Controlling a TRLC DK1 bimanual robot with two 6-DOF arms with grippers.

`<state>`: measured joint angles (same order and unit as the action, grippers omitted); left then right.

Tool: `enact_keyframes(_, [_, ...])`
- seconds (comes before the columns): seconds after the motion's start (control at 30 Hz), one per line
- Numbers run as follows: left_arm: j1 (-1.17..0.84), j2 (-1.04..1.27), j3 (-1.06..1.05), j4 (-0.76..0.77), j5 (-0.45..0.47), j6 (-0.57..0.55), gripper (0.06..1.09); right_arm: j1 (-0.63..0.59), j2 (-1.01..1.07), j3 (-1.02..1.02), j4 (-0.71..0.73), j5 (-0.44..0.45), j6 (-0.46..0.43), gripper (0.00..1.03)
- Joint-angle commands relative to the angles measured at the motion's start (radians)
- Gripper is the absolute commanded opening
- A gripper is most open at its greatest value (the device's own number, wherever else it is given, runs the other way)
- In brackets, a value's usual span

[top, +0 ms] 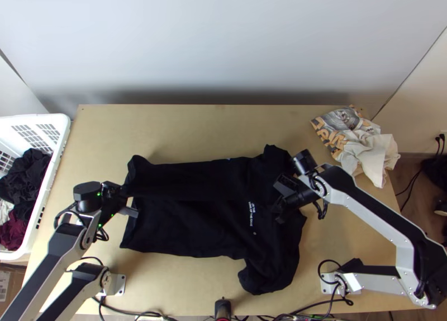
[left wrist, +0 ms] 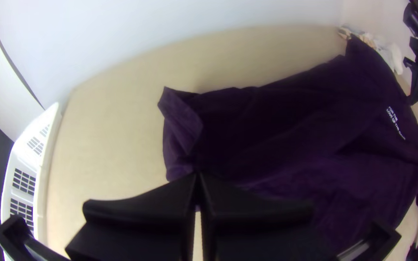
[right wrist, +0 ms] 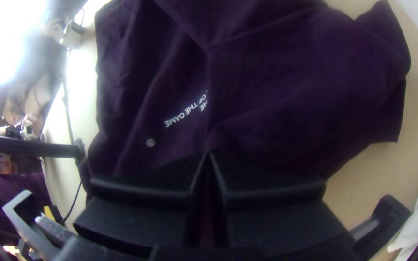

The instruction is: Fold the t-shirt

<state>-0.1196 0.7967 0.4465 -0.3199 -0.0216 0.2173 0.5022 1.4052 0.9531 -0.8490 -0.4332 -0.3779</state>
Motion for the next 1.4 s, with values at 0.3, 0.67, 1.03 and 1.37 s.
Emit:
enact_keyframes(0.3, [-0.034, 0.019, 0.054, -0.134, 0.0, -0.067, 0.81, -0.057, -0.06, -0.031, 0.087, 0.024, 0.004, 0.99])
enact_keyframes(0.67, [0.006, -0.109, 0.185, -0.576, -0.001, -0.026, 0.98, -0.114, -0.196, 0.042, 0.024, 0.027, 0.019, 0.99])
enact_keyframes(1.03, [0.057, 0.193, 0.357, -0.7, -0.008, -0.022, 1.02, -0.093, -0.181, 0.062, -0.002, 0.062, 0.027, 0.99])
enact_keyframes(1.37, [-0.094, 0.251, 0.356, -0.861, -0.001, -0.038, 1.02, -0.099, -0.199, 0.055, -0.01, 0.067, 0.024, 0.99])
